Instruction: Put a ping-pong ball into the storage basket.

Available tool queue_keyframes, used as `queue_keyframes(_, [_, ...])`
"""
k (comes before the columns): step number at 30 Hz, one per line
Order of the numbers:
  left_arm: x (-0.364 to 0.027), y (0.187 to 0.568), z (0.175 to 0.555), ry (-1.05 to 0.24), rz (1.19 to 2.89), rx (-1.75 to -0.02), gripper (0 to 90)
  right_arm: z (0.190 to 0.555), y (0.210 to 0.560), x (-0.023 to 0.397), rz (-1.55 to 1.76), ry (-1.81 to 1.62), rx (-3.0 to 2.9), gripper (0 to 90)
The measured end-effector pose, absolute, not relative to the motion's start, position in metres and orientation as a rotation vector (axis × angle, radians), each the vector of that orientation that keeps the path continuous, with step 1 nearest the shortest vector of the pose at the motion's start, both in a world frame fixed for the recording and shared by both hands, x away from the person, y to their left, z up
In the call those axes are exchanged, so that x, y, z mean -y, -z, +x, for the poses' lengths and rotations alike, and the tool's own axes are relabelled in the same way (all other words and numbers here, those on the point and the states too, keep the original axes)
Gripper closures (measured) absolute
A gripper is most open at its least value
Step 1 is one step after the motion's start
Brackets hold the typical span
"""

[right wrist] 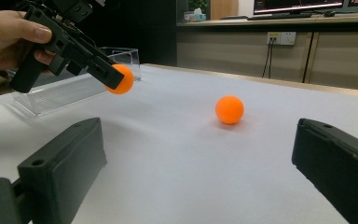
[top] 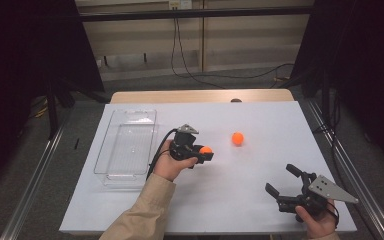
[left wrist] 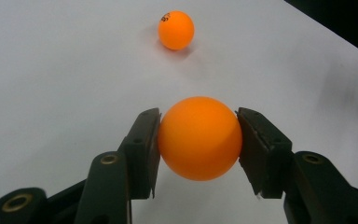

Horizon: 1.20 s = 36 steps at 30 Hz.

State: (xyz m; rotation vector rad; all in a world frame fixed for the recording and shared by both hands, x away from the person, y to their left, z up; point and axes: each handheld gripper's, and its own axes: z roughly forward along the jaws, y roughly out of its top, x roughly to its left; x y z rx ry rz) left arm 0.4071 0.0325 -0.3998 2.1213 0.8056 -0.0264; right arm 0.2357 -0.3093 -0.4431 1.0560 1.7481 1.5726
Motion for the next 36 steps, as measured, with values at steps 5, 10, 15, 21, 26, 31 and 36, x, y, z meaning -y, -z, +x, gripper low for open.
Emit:
queue_keyframes(5, [-0.036,0.398,0.408,0.029,2.111,-0.82,51.0,0.236,0.443,0.309,1.062,-1.579,-1.74,2.2])
queue_keyframes(10, [-0.039,0.397,0.409,0.025,2.105,-0.831,51.0,0.236,0.443,0.31,1.053,-1.574,-1.748,2.2])
queue_keyframes(15, [-0.041,0.395,0.41,0.026,2.1,-0.832,51.0,0.236,0.443,0.309,1.061,-1.58,-1.74,2.2])
queue_keyframes(21, [-0.045,0.393,0.411,0.017,2.096,-0.842,51.0,0.236,0.443,0.309,1.058,-1.578,-1.745,2.3])
queue_keyframes(26, [-0.05,0.39,0.412,0.013,2.087,-0.849,51.0,0.236,0.443,0.309,1.058,-1.579,-1.745,2.2])
queue_keyframes(31, [-0.053,0.388,0.413,0.011,2.083,-0.857,51.0,0.236,0.443,0.309,1.057,-1.578,-1.744,2.3])
queue_keyframes(36, [-0.057,0.386,0.413,0.007,2.074,-0.865,51.0,0.236,0.443,0.309,1.053,-1.576,-1.747,2.3])
